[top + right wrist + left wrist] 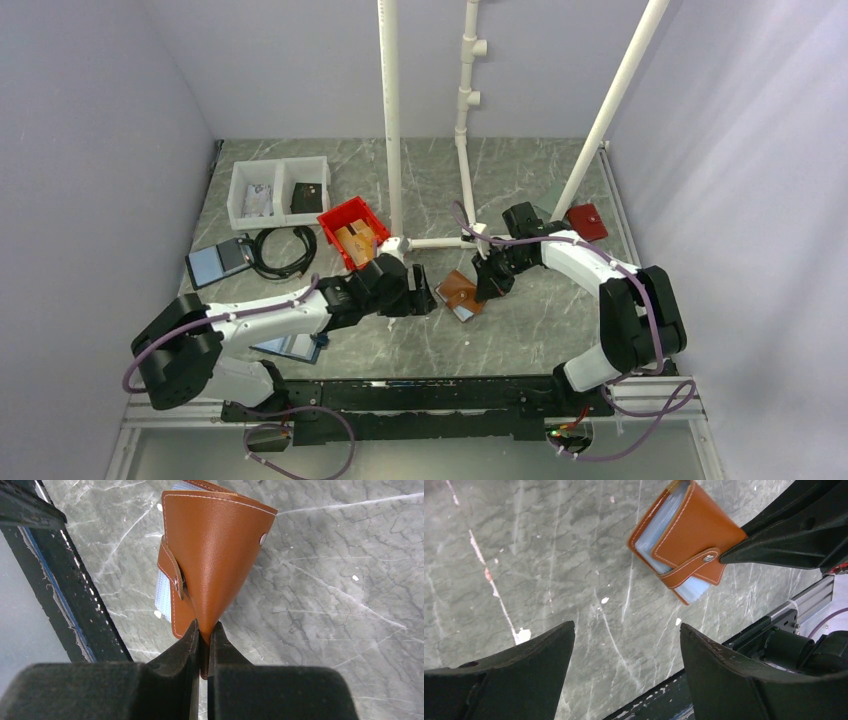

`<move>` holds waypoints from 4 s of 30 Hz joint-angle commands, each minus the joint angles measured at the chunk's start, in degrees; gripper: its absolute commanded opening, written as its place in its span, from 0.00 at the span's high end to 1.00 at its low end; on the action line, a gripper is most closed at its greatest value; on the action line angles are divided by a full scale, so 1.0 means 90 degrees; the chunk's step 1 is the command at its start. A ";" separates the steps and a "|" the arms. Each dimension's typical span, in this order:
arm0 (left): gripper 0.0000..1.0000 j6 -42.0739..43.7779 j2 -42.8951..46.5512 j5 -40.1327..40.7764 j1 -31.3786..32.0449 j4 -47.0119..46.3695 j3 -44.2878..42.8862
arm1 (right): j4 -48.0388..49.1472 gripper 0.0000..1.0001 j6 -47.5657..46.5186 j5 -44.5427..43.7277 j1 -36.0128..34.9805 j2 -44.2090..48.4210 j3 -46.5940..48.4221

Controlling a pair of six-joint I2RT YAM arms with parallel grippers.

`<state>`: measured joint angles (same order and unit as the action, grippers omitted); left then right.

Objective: Take the credit cards out of the card holder
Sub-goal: Open the card holder at the center of the board.

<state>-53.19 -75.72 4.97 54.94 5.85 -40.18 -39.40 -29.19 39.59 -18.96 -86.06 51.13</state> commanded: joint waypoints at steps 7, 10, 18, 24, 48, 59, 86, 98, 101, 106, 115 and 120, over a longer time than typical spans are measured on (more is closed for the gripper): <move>0.29 0.0338 -0.1087 0.0161 0.0247 -0.0277 -0.1030 | 0.0062 0.99 0.0063 0.0383 -0.0061 -0.0062 0.0266; 0.29 0.0484 -0.1270 0.0159 0.0322 -0.0306 -0.1288 | 0.0061 0.99 0.0069 0.0400 -0.0061 -0.0085 0.0271; 0.35 0.1440 -0.1325 -0.0431 0.0370 -0.1620 -0.1050 | 0.0008 0.99 0.0065 0.0543 -0.0060 -0.0181 0.0309; 0.37 0.2041 -0.1518 -0.0432 0.0374 -0.1371 -0.1323 | -0.0044 0.99 0.0052 0.0651 -0.0061 -0.0217 0.0339; 0.49 0.1216 -0.2665 0.1320 0.0763 0.0509 -0.2669 | -0.0166 0.98 0.0343 0.1480 -0.0061 -0.0582 0.0439; 0.53 0.0986 -0.3171 0.1775 0.0987 0.1146 -0.3248 | -0.0144 0.99 0.0528 0.1907 -0.0061 -0.0633 0.0471; 1.00 0.1044 -0.2568 0.2023 0.1035 0.1507 -0.2893 | 0.0156 1.00 0.0695 0.1012 -0.0061 -0.0660 0.0378; 1.00 0.0493 -0.1392 0.1185 0.0767 0.0100 -0.1281 | 0.0214 0.92 0.0607 0.0366 -0.0094 -0.0673 0.0344; 1.00 0.0333 -0.1034 0.0851 0.0608 -0.0561 -0.0653 | 0.0242 0.76 0.0607 0.0152 -0.0129 -0.0691 0.0334; 1.00 0.0112 -0.0606 0.0236 0.0330 -0.1690 0.0030 | 0.0274 0.49 0.0555 -0.0167 -0.0175 -0.0571 0.0315; 1.00 0.0300 -0.0235 -0.0449 0.0244 -0.2333 0.0178 | 0.0334 0.28 0.0209 -0.0137 -0.0178 0.0382 0.0122; 1.00 0.0324 -0.0200 -0.0590 0.0243 -0.2506 0.0173 | 0.0253 0.24 0.0146 0.0383 -0.0176 0.0574 0.0118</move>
<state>-50.68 -79.20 2.44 57.28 -12.43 -38.22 -37.60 -26.22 38.65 -20.32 -82.37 52.62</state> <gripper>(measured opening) 0.021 0.752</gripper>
